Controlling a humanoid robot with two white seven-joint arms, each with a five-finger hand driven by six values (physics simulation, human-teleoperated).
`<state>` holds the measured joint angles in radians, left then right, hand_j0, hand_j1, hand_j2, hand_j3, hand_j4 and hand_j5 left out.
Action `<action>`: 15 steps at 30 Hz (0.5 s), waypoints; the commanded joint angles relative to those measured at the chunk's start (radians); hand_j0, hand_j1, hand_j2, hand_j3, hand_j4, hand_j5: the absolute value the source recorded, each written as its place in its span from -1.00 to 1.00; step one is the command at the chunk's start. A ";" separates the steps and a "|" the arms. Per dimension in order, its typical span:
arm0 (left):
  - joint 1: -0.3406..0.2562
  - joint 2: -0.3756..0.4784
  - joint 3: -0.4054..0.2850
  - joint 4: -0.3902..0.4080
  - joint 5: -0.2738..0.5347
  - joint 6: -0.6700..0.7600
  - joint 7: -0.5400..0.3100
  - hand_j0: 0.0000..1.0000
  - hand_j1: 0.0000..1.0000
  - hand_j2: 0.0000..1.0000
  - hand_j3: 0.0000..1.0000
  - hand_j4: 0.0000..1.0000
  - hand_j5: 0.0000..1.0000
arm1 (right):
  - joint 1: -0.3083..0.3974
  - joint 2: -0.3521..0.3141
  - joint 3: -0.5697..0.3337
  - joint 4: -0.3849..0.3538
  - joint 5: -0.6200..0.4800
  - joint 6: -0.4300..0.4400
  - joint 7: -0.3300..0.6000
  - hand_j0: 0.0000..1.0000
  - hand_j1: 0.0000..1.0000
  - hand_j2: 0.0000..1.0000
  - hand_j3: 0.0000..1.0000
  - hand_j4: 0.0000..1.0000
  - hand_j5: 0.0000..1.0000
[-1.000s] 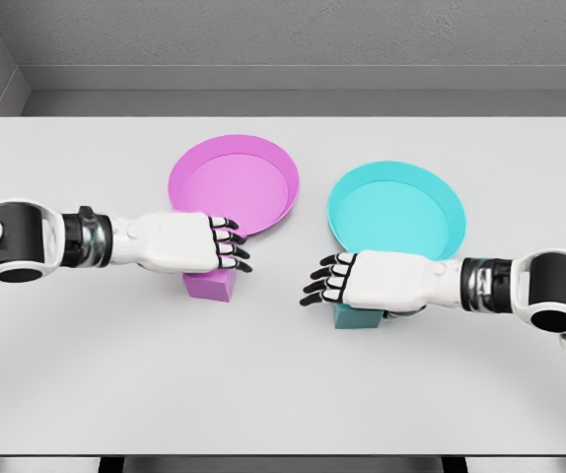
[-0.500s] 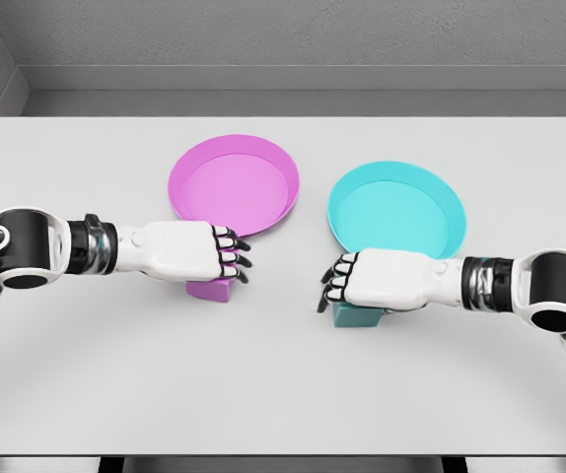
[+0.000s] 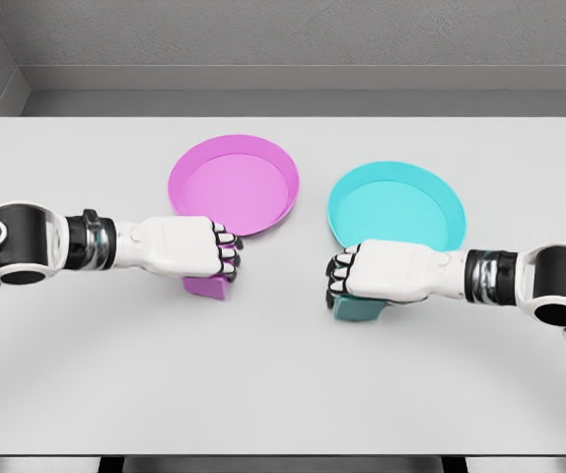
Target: Place the blocks in the corresponding plates according to their colors
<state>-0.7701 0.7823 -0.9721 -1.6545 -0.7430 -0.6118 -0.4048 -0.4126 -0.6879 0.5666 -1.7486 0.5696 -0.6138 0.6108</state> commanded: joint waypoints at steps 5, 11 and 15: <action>-0.017 0.011 0.006 -0.008 0.054 0.001 -0.002 -0.02 -0.02 -0.02 -0.02 -0.02 -0.02 | -0.002 0.007 -0.005 0.000 -0.010 0.003 0.000 0.10 0.10 0.10 0.10 0.10 0.10; -0.075 0.012 0.009 0.001 0.111 0.001 -0.002 -0.09 -0.09 -0.09 -0.09 -0.09 -0.09 | 0.002 0.002 -0.085 0.000 -0.057 0.003 0.000 0.11 0.11 0.11 0.11 0.11 0.11; -0.127 -0.002 0.012 0.065 0.132 0.001 -0.002 -0.10 -0.10 -0.10 -0.10 -0.10 -0.10 | 0.002 -0.004 -0.146 0.011 -0.109 0.003 0.000 0.11 0.11 0.11 0.11 0.11 0.11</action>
<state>-0.9127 0.7854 -0.9621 -1.6172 -0.6289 -0.6120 -0.4064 -0.4111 -0.6879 0.4509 -1.7433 0.4951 -0.6141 0.6116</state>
